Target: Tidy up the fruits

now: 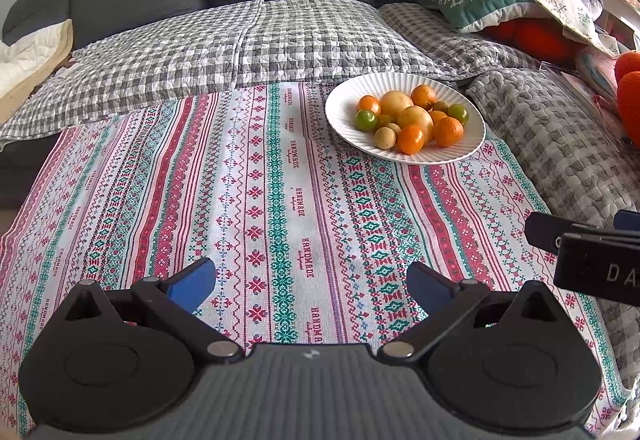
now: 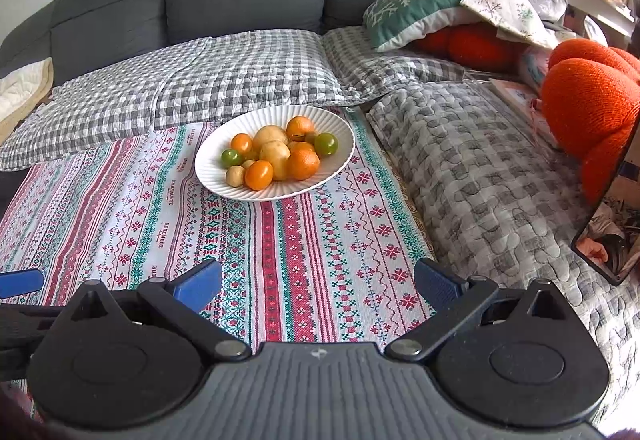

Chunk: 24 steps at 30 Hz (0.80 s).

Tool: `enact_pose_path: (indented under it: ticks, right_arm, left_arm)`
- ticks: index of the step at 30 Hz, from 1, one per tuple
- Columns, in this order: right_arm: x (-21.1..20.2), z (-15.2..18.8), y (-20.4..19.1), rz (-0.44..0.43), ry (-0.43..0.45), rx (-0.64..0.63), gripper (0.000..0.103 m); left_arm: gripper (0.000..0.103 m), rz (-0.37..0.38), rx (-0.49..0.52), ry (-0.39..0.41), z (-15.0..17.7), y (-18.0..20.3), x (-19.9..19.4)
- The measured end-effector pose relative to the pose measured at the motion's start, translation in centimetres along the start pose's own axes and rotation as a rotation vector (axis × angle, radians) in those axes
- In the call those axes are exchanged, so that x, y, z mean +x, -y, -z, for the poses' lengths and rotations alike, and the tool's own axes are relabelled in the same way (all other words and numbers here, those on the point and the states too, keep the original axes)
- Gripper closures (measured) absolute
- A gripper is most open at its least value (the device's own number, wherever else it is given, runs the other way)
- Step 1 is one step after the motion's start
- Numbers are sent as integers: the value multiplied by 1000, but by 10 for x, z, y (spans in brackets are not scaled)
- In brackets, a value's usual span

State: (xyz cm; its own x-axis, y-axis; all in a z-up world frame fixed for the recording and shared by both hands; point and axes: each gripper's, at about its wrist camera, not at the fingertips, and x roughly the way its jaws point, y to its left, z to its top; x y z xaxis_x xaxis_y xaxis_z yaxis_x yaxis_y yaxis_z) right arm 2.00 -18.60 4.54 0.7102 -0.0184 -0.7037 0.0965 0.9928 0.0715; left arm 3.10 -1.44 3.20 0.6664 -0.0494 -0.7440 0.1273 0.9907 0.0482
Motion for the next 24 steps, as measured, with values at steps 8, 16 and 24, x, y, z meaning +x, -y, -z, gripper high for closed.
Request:
enact_pose_path:
  ticks: [8,16,24]
  right_arm:
    - [2,1,-4,3,-6,-10,0]
    - [3,0,-5,10,-2,-22,0]
    - [6,0,-7,18,1,-35,0]
  left_arm:
    - [6,-2,3,-1,1,0,-1]
    - [6,-16,10,3,1,0,0]
    - [6,-55,-16,16,-1,0,2]
